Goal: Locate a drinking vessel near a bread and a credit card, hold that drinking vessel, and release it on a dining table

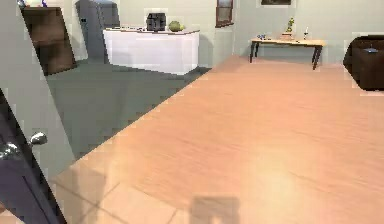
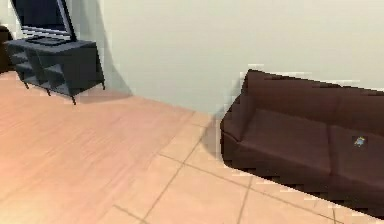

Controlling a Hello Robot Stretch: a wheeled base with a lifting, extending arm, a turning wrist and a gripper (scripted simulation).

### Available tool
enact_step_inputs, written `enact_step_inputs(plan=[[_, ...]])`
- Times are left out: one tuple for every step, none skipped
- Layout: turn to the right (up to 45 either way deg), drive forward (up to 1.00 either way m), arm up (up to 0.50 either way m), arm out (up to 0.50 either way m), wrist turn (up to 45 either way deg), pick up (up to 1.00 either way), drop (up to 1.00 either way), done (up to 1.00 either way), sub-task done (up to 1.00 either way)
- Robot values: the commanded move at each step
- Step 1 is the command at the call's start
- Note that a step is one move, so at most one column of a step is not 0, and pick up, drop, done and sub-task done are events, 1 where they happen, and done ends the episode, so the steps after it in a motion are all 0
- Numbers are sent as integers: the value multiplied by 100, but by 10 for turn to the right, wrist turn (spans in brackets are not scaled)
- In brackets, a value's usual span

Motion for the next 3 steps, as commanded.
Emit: enact_step_inputs(plan=[[0, 80, 0, 0, 0, 0, 0, 0, 0], [0, 100, 0, 0, 0, 0, 0, 0, 0], [0, 100, 0, 0, 0, 0, 0, 0, 0]])
